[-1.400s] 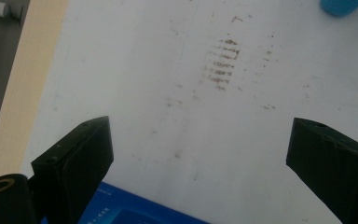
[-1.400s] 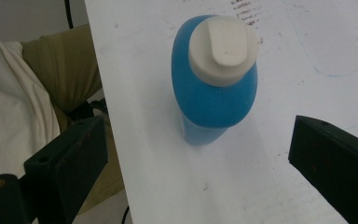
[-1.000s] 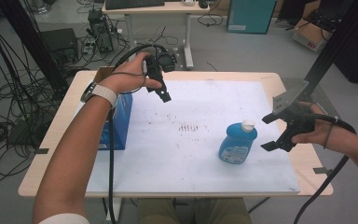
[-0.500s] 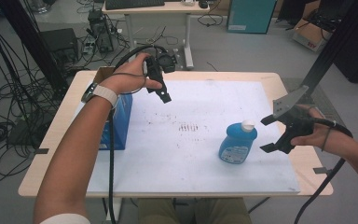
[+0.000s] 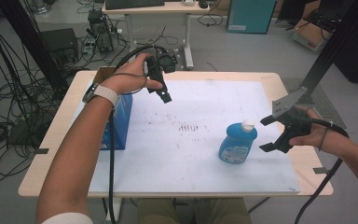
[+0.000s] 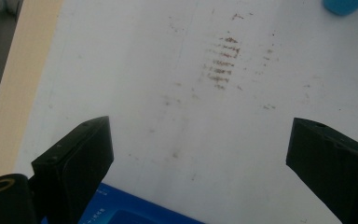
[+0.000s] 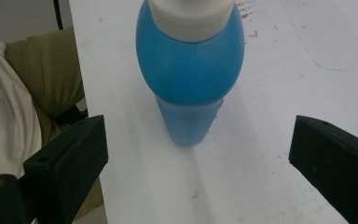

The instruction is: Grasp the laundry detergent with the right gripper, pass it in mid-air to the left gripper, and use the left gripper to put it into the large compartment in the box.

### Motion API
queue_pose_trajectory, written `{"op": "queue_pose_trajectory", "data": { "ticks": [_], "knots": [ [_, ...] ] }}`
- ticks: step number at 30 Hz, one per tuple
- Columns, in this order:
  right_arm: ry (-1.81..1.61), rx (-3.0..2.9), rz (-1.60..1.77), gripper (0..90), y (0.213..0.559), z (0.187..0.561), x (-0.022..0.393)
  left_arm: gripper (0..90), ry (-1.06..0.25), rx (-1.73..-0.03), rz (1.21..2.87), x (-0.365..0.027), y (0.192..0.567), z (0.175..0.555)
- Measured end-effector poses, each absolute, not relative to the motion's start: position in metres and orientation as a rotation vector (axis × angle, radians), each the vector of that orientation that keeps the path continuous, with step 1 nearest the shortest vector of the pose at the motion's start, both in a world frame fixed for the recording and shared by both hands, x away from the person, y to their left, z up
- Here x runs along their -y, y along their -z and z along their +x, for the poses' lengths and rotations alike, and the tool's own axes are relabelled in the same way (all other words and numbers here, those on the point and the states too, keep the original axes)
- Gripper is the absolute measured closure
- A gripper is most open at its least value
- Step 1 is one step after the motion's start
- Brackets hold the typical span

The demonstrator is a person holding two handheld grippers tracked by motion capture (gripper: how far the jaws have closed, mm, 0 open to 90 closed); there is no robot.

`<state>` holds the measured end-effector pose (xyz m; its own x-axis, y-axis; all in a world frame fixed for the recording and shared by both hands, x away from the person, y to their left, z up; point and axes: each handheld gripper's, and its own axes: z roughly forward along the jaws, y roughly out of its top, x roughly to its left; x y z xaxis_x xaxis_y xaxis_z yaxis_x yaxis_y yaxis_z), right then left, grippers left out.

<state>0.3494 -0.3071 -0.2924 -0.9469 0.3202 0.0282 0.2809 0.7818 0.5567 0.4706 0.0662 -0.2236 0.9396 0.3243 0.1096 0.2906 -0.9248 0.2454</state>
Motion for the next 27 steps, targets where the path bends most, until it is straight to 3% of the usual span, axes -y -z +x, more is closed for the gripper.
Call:
{"op": "queue_pose_trajectory", "data": {
  "ticks": [27],
  "knots": [
    [-0.981,-2.86,0.474,5.2,0.313,0.35,0.315,7.7,-0.225,-0.467,2.877,-0.067,0.224,0.468]
  ]
}}
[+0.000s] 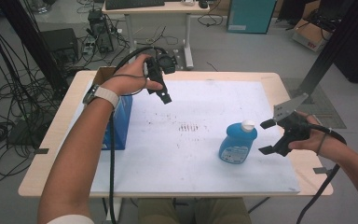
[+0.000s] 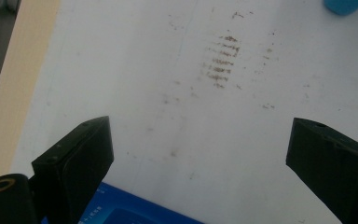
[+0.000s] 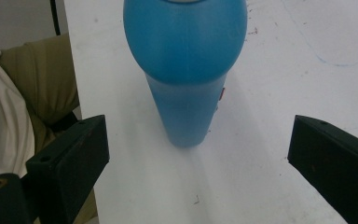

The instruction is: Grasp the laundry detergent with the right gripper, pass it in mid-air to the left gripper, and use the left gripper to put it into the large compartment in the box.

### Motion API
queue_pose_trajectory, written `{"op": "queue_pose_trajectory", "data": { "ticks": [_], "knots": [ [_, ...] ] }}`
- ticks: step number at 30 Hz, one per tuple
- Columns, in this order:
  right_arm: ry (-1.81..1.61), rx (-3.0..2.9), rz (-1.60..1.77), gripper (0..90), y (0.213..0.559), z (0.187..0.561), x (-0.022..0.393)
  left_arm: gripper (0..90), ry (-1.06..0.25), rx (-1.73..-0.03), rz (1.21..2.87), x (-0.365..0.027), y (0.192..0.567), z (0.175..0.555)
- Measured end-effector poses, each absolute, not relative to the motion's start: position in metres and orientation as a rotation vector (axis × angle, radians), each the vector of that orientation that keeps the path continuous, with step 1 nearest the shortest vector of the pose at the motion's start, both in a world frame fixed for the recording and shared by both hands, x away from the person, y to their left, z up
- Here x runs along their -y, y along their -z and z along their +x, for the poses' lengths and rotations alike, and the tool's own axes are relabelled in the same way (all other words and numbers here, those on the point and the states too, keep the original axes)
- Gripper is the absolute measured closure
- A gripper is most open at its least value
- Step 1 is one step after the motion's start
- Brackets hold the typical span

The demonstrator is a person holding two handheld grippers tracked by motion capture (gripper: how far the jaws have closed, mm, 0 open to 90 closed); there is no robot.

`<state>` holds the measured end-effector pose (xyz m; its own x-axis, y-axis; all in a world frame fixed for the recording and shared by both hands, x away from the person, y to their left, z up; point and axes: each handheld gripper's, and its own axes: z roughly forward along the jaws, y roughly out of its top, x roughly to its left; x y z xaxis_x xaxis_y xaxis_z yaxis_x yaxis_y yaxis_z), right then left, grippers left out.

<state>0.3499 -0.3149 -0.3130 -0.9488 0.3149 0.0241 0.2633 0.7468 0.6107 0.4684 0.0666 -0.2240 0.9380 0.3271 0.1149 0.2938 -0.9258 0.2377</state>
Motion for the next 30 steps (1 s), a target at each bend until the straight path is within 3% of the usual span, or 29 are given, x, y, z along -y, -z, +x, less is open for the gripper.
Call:
{"op": "queue_pose_trajectory", "data": {
  "ticks": [30],
  "knots": [
    [-1.086,-2.832,0.415,5.2,0.326,0.348,0.314,7.7,-0.235,-0.466,2.872,-0.065,0.226,0.469]
  ]
}}
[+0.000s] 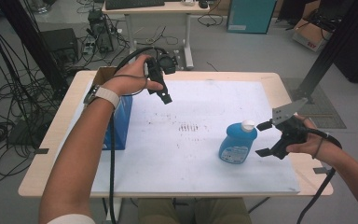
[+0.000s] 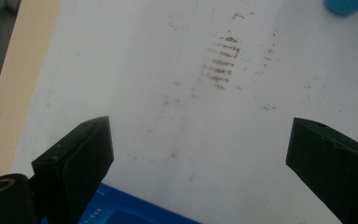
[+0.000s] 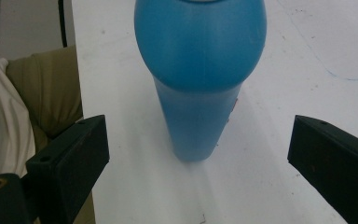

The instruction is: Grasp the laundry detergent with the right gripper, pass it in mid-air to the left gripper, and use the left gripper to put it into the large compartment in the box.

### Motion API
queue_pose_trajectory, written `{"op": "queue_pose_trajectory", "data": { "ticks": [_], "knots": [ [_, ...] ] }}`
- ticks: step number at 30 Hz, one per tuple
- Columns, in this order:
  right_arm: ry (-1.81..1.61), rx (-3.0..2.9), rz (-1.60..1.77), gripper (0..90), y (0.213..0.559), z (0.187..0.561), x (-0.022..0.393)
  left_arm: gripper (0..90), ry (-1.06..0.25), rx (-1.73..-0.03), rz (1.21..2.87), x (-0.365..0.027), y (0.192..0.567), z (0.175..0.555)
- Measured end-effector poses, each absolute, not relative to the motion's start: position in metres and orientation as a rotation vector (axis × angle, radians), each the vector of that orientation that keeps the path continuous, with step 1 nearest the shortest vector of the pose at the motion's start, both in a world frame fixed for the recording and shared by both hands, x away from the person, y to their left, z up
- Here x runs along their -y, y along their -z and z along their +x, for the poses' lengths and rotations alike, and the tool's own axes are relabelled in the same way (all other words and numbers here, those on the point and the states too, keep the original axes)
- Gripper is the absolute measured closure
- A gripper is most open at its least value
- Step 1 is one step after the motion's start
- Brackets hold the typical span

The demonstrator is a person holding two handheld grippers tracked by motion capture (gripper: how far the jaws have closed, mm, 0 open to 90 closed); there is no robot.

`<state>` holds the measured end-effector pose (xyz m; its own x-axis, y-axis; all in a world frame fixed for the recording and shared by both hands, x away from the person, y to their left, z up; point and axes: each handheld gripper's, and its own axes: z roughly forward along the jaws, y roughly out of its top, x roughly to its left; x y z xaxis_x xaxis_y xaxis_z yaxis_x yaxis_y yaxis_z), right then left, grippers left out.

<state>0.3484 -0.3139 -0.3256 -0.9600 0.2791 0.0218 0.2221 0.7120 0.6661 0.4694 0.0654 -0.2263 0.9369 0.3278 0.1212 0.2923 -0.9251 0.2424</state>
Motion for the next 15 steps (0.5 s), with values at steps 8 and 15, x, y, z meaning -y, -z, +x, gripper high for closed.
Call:
{"op": "queue_pose_trajectory", "data": {
  "ticks": [8,15],
  "knots": [
    [-1.137,-2.802,0.411,5.3,0.3302,0.3488,0.3148,7.7,-0.22,-0.478,2.872,-0.0657,0.227,0.4693],
    [-1.145,-2.785,0.4,6.0,0.3333,0.3484,0.3142,7.7,-0.216,-0.482,2.874,-0.0659,0.2287,0.4692]
  ]
}}
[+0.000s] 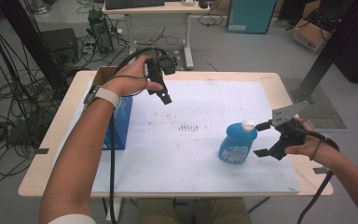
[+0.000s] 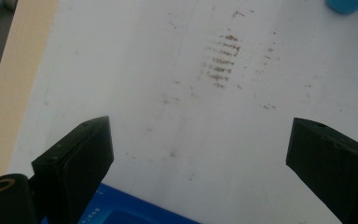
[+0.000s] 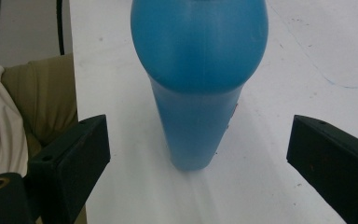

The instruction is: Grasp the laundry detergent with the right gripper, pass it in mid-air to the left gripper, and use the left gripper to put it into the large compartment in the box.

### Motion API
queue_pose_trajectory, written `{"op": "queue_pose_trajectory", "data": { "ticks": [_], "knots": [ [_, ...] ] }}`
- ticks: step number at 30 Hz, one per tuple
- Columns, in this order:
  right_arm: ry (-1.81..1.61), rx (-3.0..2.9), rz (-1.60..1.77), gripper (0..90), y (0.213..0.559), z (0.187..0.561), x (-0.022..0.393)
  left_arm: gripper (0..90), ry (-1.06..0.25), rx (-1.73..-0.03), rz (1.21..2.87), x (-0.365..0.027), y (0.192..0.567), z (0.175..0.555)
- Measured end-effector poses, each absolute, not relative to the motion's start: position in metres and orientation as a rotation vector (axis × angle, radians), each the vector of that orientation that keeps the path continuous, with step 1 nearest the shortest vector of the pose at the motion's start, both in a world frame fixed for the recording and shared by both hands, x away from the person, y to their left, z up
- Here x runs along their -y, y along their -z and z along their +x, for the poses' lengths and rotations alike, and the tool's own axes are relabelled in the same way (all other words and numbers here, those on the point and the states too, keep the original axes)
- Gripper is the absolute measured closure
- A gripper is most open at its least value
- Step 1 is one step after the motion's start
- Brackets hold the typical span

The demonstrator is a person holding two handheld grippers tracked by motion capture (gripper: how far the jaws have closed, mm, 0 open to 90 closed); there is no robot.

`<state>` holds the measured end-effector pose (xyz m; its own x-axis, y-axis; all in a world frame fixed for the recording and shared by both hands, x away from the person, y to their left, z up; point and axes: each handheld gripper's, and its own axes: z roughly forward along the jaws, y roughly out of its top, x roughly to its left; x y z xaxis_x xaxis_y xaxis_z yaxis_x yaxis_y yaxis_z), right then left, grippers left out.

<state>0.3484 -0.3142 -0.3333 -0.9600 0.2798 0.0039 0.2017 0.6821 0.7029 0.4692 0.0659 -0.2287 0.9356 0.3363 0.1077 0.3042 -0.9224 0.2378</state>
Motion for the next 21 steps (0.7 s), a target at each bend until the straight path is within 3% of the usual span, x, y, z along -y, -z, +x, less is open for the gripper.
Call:
{"op": "queue_pose_trajectory", "data": {
  "ticks": [21],
  "knots": [
    [-1.16,-2.783,0.396,6.0,0.3375,0.3491,0.3157,7.7,-0.23,-0.476,2.869,-0.0664,0.2288,0.4701]
  ]
}}
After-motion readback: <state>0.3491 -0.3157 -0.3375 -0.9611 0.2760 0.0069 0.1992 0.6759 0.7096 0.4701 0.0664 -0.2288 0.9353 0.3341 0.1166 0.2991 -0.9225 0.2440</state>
